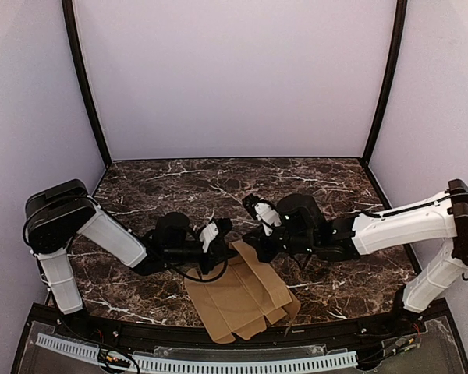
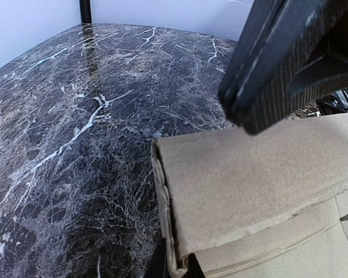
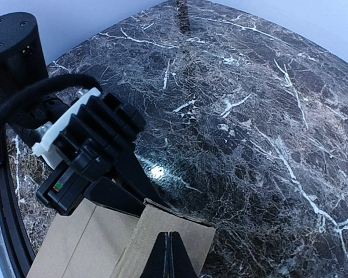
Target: Fold the paper box
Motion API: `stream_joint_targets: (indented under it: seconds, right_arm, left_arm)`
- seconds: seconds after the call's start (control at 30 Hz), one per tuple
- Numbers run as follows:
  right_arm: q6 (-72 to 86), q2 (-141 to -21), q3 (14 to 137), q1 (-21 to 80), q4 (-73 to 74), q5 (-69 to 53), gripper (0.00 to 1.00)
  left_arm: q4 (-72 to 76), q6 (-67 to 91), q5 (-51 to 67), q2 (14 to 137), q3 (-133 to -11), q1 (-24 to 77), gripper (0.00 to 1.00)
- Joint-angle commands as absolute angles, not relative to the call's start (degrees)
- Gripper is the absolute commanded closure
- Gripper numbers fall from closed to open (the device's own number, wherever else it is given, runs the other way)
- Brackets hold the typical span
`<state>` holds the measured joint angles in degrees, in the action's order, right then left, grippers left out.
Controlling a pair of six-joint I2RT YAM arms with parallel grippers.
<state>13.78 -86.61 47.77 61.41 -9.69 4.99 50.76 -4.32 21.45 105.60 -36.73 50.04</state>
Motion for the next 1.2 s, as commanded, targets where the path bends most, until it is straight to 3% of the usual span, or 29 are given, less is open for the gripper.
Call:
stream_joint_targets:
  seconds: [0.0, 0.53, 0.83, 1.17]
  right_arm:
    - [15.83, -89.13, 48.11, 61.01, -13.99, 4.51, 1.00]
    - [16.17, -94.00, 50.69, 60.99, -15.51, 4.59, 1.00]
    - [17.08, -95.98, 49.83, 60.94, -14.91, 4.34, 1.00]
    - [19.72, -96.87, 47.32, 61.16, -15.81, 3.27, 1.00]
  left_arm:
    - [51.69, -3.70, 21.89, 106.48, -37.67, 50.33, 1.00]
    - [53.41, -3.01, 20.92, 108.09, -36.66, 50.89, 0.98]
    - [54.39, -2.49, 20.67, 108.72, -36.19, 50.89, 0.89]
    - [56.30, -1.40, 20.09, 109.59, -35.34, 51.06, 0.86]
